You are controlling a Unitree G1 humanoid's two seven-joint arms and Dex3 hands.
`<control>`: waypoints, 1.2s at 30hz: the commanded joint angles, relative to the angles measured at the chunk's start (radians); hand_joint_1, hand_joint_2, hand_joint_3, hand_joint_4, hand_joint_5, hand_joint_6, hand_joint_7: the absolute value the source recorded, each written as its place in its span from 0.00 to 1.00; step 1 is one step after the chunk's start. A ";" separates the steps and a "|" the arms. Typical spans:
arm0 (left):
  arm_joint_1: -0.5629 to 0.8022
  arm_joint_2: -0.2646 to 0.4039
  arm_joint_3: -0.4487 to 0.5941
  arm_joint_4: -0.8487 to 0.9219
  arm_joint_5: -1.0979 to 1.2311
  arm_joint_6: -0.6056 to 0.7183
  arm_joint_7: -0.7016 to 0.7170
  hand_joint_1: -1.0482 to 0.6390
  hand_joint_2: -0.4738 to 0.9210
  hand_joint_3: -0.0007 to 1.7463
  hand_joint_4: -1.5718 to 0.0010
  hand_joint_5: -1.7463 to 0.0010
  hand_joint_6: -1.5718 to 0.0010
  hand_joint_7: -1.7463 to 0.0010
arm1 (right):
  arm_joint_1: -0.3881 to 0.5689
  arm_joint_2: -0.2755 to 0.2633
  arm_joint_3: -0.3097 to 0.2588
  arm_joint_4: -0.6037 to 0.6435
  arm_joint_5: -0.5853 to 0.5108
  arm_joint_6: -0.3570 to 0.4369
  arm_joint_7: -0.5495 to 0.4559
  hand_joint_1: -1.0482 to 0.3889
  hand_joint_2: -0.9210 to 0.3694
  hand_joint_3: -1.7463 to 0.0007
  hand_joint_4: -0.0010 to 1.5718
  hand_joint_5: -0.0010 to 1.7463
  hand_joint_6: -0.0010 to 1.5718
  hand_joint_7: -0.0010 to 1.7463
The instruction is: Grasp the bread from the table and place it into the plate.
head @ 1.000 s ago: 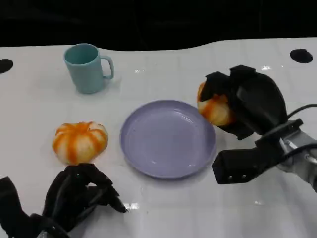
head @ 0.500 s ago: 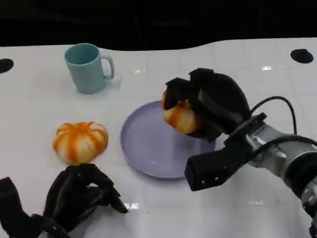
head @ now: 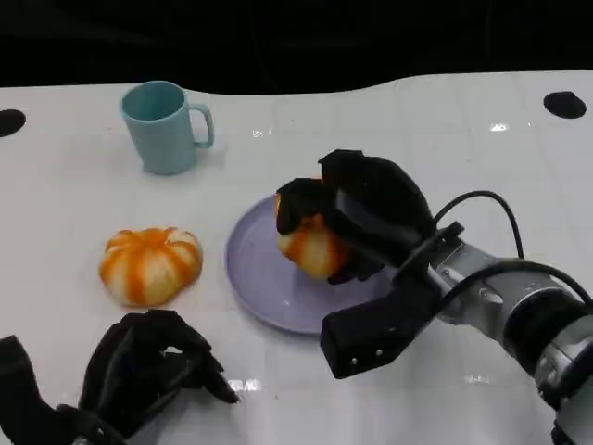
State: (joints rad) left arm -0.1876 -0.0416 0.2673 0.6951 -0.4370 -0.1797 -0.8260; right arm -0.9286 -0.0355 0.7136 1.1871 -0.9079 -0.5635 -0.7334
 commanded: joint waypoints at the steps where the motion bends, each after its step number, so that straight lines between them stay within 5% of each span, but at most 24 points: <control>1: 0.009 0.009 -0.001 -0.013 0.000 0.001 0.028 0.00 0.77 0.00 0.00 0.66 0.00 0.79 | -0.013 -0.009 0.003 0.017 0.011 -0.007 0.058 0.59 0.18 0.81 0.60 0.89 0.68 0.44; 4: 0.010 0.011 -0.003 -0.015 -0.005 0.006 0.026 0.00 0.77 0.00 0.00 0.66 0.00 0.79 | -0.009 -0.012 -0.008 0.023 0.027 -0.010 0.119 0.55 0.13 0.87 0.60 0.67 0.70 0.25; 6: 0.010 0.013 -0.003 -0.015 -0.006 0.006 0.025 0.00 0.77 0.00 0.00 0.66 0.00 0.79 | -0.010 -0.013 -0.012 0.025 0.034 0.010 0.174 0.52 0.09 0.87 0.52 0.62 0.61 0.16; 8: 0.010 0.014 -0.004 -0.013 -0.005 0.003 0.025 0.00 0.77 0.00 0.00 0.66 0.00 0.79 | -0.013 -0.016 -0.011 0.025 0.036 0.033 0.222 0.43 0.03 0.91 0.38 0.41 0.48 0.06; 11: 0.010 0.014 -0.004 -0.012 -0.005 0.001 0.024 0.00 0.77 0.00 0.00 0.66 0.00 0.79 | -0.015 -0.021 -0.015 0.015 0.045 0.064 0.288 0.31 0.00 0.90 0.26 0.21 0.33 0.01; 14: 0.010 0.014 -0.004 -0.013 -0.006 0.005 0.025 0.00 0.77 0.00 0.00 0.66 0.00 0.79 | -0.018 -0.028 -0.018 -0.005 0.054 0.095 0.353 0.22 0.00 0.87 0.15 0.13 0.22 0.00; 23: 0.009 0.014 -0.004 -0.013 -0.005 0.002 0.026 0.00 0.77 0.00 0.00 0.66 0.00 0.79 | -0.014 -0.034 -0.025 -0.055 0.063 0.162 0.469 0.08 0.00 0.78 0.02 0.08 0.10 0.00; 36: 0.010 0.015 -0.003 -0.017 -0.006 0.007 0.029 0.00 0.77 0.00 0.00 0.66 0.00 0.79 | 0.019 -0.078 -0.047 -0.139 0.083 0.128 0.485 0.06 0.00 0.77 0.04 0.10 0.12 0.01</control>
State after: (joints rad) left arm -0.1838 -0.0414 0.2630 0.6850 -0.4382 -0.1721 -0.8075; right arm -0.9265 -0.0838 0.6784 1.0765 -0.8413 -0.4219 -0.2568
